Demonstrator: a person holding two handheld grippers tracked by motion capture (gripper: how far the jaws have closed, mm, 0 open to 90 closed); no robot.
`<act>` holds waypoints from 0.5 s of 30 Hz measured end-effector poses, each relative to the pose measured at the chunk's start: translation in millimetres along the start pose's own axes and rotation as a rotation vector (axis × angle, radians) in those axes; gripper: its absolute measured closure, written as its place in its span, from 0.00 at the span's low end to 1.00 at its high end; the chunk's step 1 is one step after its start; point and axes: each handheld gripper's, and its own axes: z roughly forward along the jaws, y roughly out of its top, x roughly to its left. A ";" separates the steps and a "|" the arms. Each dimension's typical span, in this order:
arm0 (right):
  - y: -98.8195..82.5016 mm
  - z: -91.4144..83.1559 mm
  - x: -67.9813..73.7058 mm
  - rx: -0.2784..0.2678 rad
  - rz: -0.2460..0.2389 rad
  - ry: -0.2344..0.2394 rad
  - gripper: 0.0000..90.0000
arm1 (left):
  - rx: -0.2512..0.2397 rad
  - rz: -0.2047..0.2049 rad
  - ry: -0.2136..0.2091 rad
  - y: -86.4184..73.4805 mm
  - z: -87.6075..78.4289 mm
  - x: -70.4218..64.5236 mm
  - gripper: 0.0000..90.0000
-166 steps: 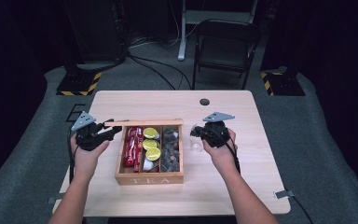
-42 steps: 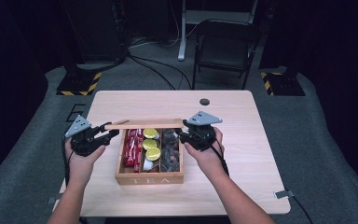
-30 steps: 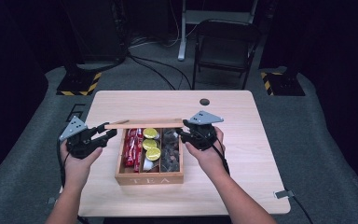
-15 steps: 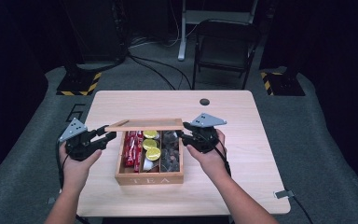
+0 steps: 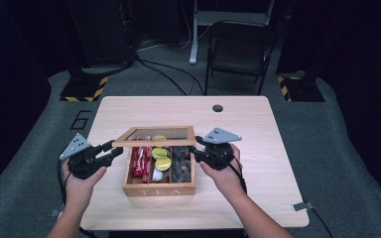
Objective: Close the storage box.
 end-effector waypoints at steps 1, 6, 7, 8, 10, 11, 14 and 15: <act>-2.1 -0.3 0.7 0.001 0.000 -0.001 0.65 | 0.006 0.002 0.000 -1.2 -1.3 -0.7 0.66; -5.2 -0.6 2.2 0.003 -0.001 0.001 0.65 | 0.025 0.018 0.008 -1.8 -2.7 -3.0 0.66; -5.5 -0.4 3.2 0.002 0.007 -0.002 0.65 | 0.024 0.020 0.010 -2.2 -2.6 -3.4 0.66; -6.1 -1.0 3.0 0.007 -0.002 0.003 0.65 | 0.025 0.020 0.012 -2.5 -2.7 -3.7 0.66; -7.2 -1.2 3.6 0.009 -0.004 0.001 0.65 | 0.032 0.024 0.006 -3.4 -3.2 -4.1 0.66; -7.7 -0.9 4.2 0.005 0.004 -0.002 0.65 | 0.031 0.024 0.010 -4.0 -3.3 -4.8 0.66; -10.5 -2.9 3.8 0.004 0.009 0.014 0.66 | 0.036 0.034 0.009 -5.2 -4.1 -6.0 0.66; -11.4 -4.0 3.9 0.004 0.011 0.017 0.66 | 0.037 0.036 0.010 -5.6 -4.3 -6.4 0.66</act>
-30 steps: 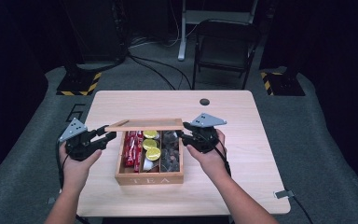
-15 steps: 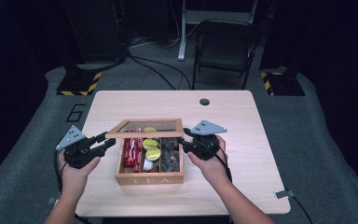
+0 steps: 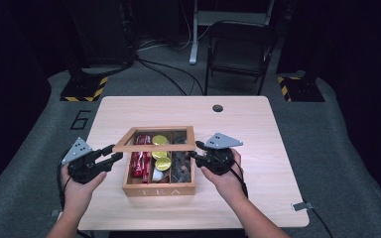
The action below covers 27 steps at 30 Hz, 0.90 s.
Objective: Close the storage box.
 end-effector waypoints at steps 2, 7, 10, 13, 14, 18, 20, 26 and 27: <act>-1.2 -1.6 1.0 -0.003 0.000 0.001 0.66 | 0.006 -0.004 -0.006 -0.5 -0.5 -0.5 0.66; -1.8 -5.3 3.0 -0.008 -0.007 0.012 0.66 | 0.004 -0.007 -0.011 -1.1 -1.0 -2.2 0.66; -1.6 -6.8 3.1 -0.010 -0.006 0.018 0.66 | 0.003 -0.002 -0.008 -0.3 -2.0 -3.2 0.65; -1.3 -8.7 4.1 -0.017 -0.007 0.022 0.66 | 0.006 0.011 -0.010 0.5 -5.3 -4.8 0.65; -1.7 -9.4 4.3 -0.017 -0.011 0.025 0.66 | 0.005 0.009 -0.011 0.4 -5.8 -5.6 0.65; -2.9 -9.8 5.2 -0.015 -0.006 0.022 0.66 | 0.010 0.021 -0.015 -0.1 -7.0 -5.7 0.65; -3.6 -9.4 5.7 -0.015 -0.013 0.022 0.66 | 0.011 0.021 -0.020 -1.2 -8.0 -5.8 0.65; -4.7 -10.2 7.1 -0.004 -0.004 0.018 0.66 | 0.010 0.014 -0.023 -2.7 -9.0 -7.1 0.65; -5.3 -9.9 7.1 -0.008 -0.010 0.018 0.66 | 0.003 0.016 -0.019 -3.4 -9.1 -7.5 0.65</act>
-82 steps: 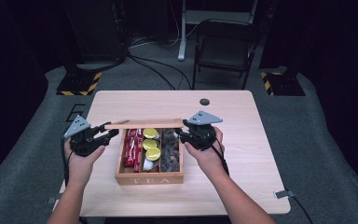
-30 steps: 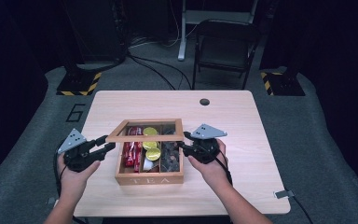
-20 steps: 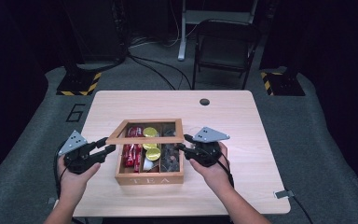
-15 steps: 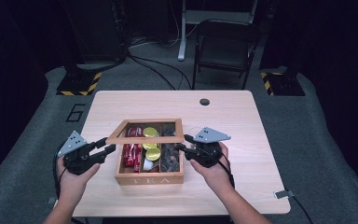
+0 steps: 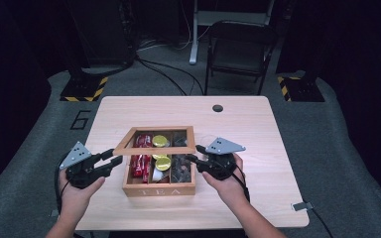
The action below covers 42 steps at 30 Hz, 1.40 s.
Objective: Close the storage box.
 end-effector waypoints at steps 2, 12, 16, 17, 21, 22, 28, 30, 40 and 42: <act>-0.9 0.0 0.5 0.000 0.000 0.000 0.66 | 0.012 -0.003 -0.010 -0.3 -1.4 -0.3 0.65; -8.7 -2.3 4.1 0.006 0.020 0.014 0.67 | 0.024 0.005 -0.024 -8.2 -4.5 -2.0 0.65; -13.5 -2.9 6.3 0.013 0.021 0.019 0.67 | 0.033 0.006 -0.022 -12.6 -4.3 -3.9 0.65; -15.9 -3.5 6.8 0.016 0.017 0.026 0.67 | 0.031 0.001 -0.018 -15.0 -4.5 -5.6 0.65; -20.5 -4.1 8.2 0.019 0.014 0.031 0.67 | 0.036 0.006 -0.021 -19.7 -5.4 -6.8 0.65; -21.9 -4.1 9.0 0.017 0.023 0.028 0.67 | 0.037 0.011 -0.018 -21.0 -5.6 -7.4 0.66; -28.2 -4.0 10.8 0.021 0.030 0.033 0.67 | 0.039 -0.002 -0.020 -28.2 -5.3 -9.6 0.66; -31.7 -4.6 13.0 0.032 0.032 0.035 0.67 | 0.036 -0.003 -0.016 -33.0 -5.7 -11.4 0.66; -44.8 -8.2 18.3 0.010 0.032 0.035 0.68 | 0.068 0.027 0.002 -49.9 -3.1 -15.8 0.65; -47.3 -9.1 17.7 0.004 0.045 0.048 0.68 | 0.050 0.026 0.016 -55.0 -2.9 -18.8 0.66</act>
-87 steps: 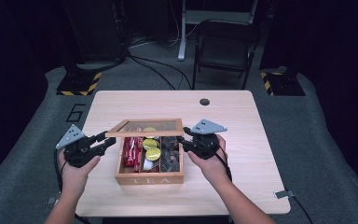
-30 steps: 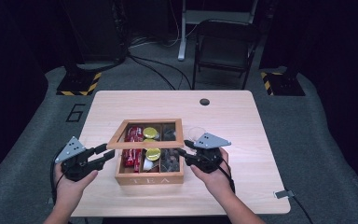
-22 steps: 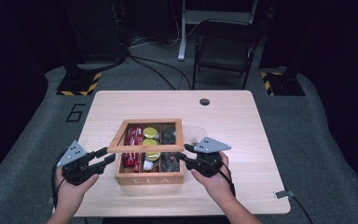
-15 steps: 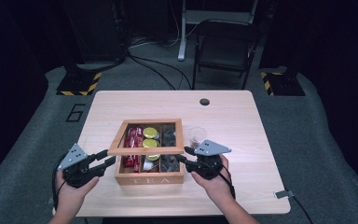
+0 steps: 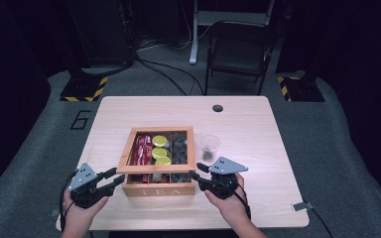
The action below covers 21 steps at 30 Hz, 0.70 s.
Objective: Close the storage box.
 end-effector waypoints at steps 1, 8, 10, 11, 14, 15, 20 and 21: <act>-1.6 0.9 0.5 0.007 0.013 -0.001 0.68 | -0.002 0.000 -0.002 -1.4 0.8 0.0 0.66; -15.4 5.6 5.0 0.047 -0.015 -0.019 0.66 | 0.018 -0.019 -0.017 -7.4 3.6 0.7 0.65; -18.3 6.9 5.8 0.055 -0.020 -0.019 0.66 | 0.017 -0.027 -0.018 -8.8 4.3 0.3 0.65; -19.1 7.6 5.8 0.056 -0.022 -0.018 0.66 | 0.017 -0.027 -0.018 -8.8 4.3 0.3 0.65; -19.8 8.6 5.2 0.051 -0.010 -0.018 0.66 | 0.025 -0.020 -0.022 -10.9 4.7 1.0 0.65; -19.7 9.1 4.8 0.050 -0.009 -0.019 0.66 | 0.026 -0.027 -0.027 -11.4 4.5 0.9 0.65; -22.0 11.5 5.2 0.056 -0.005 -0.017 0.66 | 0.028 -0.032 -0.030 -13.8 5.2 1.1 0.65; -22.8 12.0 5.2 0.057 -0.005 -0.016 0.66 | 0.032 -0.028 -0.030 -15.4 5.8 1.3 0.65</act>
